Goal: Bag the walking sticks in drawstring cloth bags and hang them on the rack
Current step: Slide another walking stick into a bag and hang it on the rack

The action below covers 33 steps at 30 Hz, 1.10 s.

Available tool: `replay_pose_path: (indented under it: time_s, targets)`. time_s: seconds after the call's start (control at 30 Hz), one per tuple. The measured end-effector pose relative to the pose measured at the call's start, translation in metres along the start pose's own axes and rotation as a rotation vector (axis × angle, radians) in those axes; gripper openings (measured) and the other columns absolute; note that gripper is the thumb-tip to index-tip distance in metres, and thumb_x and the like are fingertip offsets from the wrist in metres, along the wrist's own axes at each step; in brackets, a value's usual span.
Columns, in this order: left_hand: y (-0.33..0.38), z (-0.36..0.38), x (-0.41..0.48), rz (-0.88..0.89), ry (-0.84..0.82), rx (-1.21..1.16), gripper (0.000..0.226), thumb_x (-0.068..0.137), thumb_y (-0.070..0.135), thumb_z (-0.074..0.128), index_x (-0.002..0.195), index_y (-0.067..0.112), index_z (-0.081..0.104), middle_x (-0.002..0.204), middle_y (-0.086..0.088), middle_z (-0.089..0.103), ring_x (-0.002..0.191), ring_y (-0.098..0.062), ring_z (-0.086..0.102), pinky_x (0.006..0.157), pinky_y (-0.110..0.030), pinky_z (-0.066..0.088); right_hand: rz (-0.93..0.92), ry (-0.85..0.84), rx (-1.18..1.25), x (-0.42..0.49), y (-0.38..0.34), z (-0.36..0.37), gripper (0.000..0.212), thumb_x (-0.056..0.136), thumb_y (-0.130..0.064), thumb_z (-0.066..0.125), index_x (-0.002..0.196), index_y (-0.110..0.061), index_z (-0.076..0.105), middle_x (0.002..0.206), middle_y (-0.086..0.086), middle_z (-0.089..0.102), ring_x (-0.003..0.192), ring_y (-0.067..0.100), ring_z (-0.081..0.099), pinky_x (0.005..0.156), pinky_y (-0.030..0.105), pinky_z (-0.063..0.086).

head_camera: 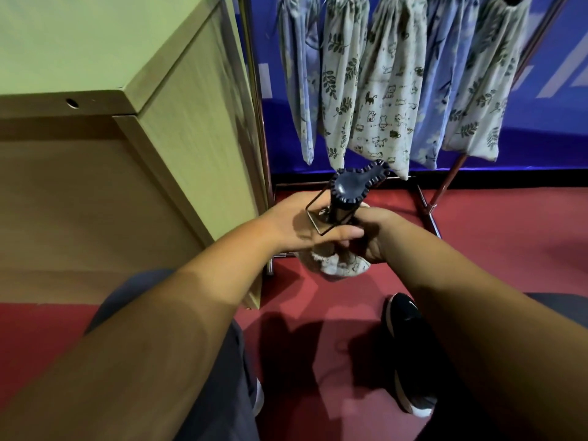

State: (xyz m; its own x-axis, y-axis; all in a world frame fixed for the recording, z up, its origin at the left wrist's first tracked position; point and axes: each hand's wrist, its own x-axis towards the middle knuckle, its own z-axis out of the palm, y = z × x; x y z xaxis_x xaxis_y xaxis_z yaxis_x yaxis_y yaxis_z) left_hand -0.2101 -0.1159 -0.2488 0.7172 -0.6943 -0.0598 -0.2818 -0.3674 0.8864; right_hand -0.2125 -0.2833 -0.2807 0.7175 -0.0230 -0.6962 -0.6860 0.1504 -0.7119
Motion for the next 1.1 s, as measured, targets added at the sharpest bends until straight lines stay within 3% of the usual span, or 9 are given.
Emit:
replay_pose_path:
  time_s: [0.07,0.17,0.27,0.37,0.43,0.57,0.73,0.93,1.1]
  targets:
    - [-0.001,0.002,0.003,-0.039,0.134,-0.052,0.021,0.089,0.014,0.087,0.105,0.024,0.078,0.1,0.007,0.081,0.097,-0.01,0.077,0.098,-0.04,0.06,0.03,-0.009,-0.122,0.002,0.0,0.002,0.033,0.108,-0.016,0.042,0.078,-0.014,0.057,0.066,0.004,0.052,0.04,0.01,0.048,0.034,0.015,0.033]
    - [-0.006,-0.006,0.011,-0.086,0.318,0.015,0.029,0.079,0.012,0.089,0.101,0.029,0.079,0.091,0.012,0.08,0.088,-0.005,0.075,0.094,-0.035,0.06,0.037,0.093,-0.35,0.003,0.0,0.004,0.037,0.107,-0.034,0.042,0.075,-0.019,0.054,0.059,-0.001,0.05,0.037,0.008,0.04,0.037,0.012,0.024]
    - [-0.006,-0.014,0.015,-0.136,0.386,0.009,0.04,0.07,0.017,0.093,0.107,0.022,0.077,0.097,0.003,0.081,0.098,-0.014,0.077,0.098,-0.043,0.06,-0.021,0.246,-0.685,0.01,0.001,0.002,0.049,0.105,-0.051,0.05,0.092,-0.006,0.067,0.074,0.013,0.067,0.059,0.029,0.065,0.054,0.031,0.05]
    - [-0.01,-0.02,0.017,-0.178,0.44,-0.031,0.042,0.07,0.007,0.096,0.106,0.012,0.075,0.086,0.014,0.079,0.079,0.003,0.071,0.082,-0.024,0.056,-0.068,0.324,-0.917,0.007,0.004,0.0,0.051,0.098,-0.052,0.053,0.084,-0.005,0.067,0.075,0.017,0.075,0.074,0.038,0.075,0.072,0.042,0.06]
    - [-0.013,-0.021,0.016,-0.179,0.424,-0.04,0.042,0.07,0.005,0.096,0.105,0.011,0.074,0.074,0.022,0.073,0.067,0.01,0.064,0.072,-0.018,0.049,-0.019,0.26,-0.883,0.005,0.006,0.001,0.053,0.096,-0.048,0.048,0.08,-0.003,0.071,0.066,0.015,0.075,0.07,0.037,0.078,0.072,0.042,0.062]
    - [-0.014,-0.023,0.015,-0.161,0.437,-0.046,0.043,0.07,0.015,0.098,0.105,0.013,0.074,0.09,0.014,0.076,0.083,0.003,0.069,0.091,-0.028,0.055,-0.064,0.205,-0.78,0.002,-0.002,0.0,0.048,0.101,-0.034,0.047,0.093,0.006,0.073,0.077,0.023,0.078,0.072,0.043,0.079,0.074,0.063,0.065]
    - [-0.01,-0.031,0.014,-0.128,0.441,-0.005,0.035,0.076,0.038,0.096,0.097,0.018,0.075,0.093,0.005,0.073,0.081,0.0,0.064,0.076,-0.02,0.047,-0.244,0.173,-0.595,0.0,-0.01,-0.002,0.051,0.092,-0.048,0.054,0.098,-0.001,0.074,0.088,0.021,0.079,0.073,0.041,0.079,0.077,0.063,0.065]
    - [-0.019,-0.038,0.018,-0.246,0.517,0.087,0.015,0.089,0.033,0.086,0.097,0.026,0.076,0.093,0.0,0.077,0.082,-0.012,0.066,0.073,-0.029,0.051,-0.345,0.093,-0.377,0.0,-0.011,-0.005,0.022,0.111,-0.026,0.051,0.105,-0.008,0.064,0.093,0.02,0.069,0.059,0.025,0.07,0.057,0.039,0.062]
    - [-0.027,-0.048,0.017,-0.31,0.461,0.231,0.014,0.091,0.038,0.082,0.102,0.034,0.074,0.092,0.01,0.076,0.084,-0.011,0.069,0.069,-0.025,0.049,-0.371,0.095,-0.33,-0.001,-0.006,-0.012,0.025,0.113,-0.032,0.051,0.091,-0.021,0.056,0.087,0.013,0.058,0.064,0.028,0.069,0.071,0.062,0.065]
